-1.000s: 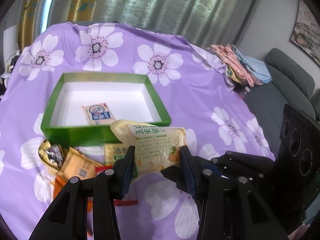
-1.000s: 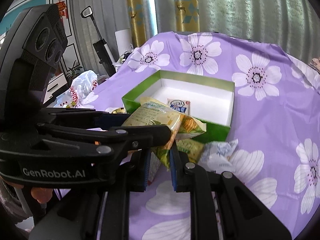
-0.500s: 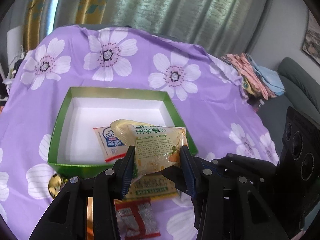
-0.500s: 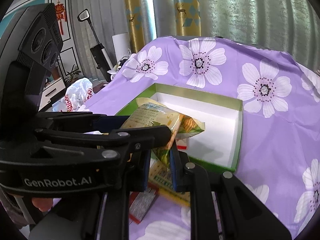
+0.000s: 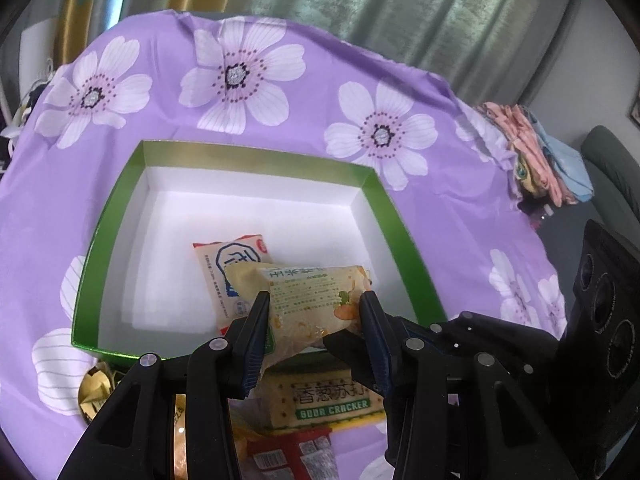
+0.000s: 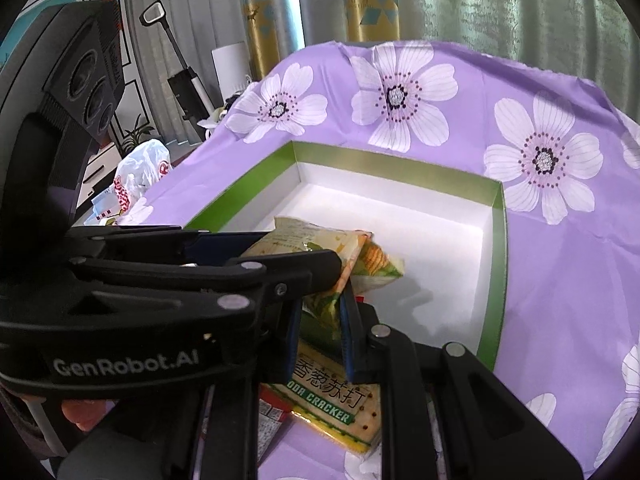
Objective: Organize snacks
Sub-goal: 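Carry the corn snack bag into the green box and release it, then withdraw the right gripper and reach toward the orange snack bag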
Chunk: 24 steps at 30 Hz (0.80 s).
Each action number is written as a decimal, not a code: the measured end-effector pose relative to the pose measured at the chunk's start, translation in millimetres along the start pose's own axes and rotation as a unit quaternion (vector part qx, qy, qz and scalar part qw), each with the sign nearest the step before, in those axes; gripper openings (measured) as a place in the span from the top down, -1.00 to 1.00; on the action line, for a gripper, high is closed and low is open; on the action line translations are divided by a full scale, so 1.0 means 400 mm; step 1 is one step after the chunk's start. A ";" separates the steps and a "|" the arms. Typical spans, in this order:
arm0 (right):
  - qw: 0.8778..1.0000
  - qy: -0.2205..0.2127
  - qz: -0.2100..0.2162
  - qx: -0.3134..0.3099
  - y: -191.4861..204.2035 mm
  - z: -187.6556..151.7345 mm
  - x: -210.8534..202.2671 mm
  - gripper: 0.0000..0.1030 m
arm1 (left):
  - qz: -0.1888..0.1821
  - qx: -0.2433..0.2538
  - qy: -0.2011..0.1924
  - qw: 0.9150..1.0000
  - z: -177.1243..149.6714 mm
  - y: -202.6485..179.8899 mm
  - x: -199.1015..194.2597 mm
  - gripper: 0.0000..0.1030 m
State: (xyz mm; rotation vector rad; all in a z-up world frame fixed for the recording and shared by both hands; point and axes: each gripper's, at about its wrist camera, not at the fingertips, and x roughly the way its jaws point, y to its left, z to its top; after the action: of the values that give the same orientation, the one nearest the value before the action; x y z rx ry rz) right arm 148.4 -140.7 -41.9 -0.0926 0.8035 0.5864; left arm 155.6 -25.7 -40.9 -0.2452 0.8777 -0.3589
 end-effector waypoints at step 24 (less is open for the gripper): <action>0.996 -0.080 -0.014 0.041 0.029 -0.067 -0.245 -0.71 | 0.129 0.082 -0.126 0.980 -0.080 -0.122 -0.242 -0.91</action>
State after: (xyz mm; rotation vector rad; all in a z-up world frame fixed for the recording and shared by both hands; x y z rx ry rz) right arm 71.4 -184.0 9.7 0.0186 0.6693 0.5272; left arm 64.0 -33.3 24.7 -0.0203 0.6154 -0.1517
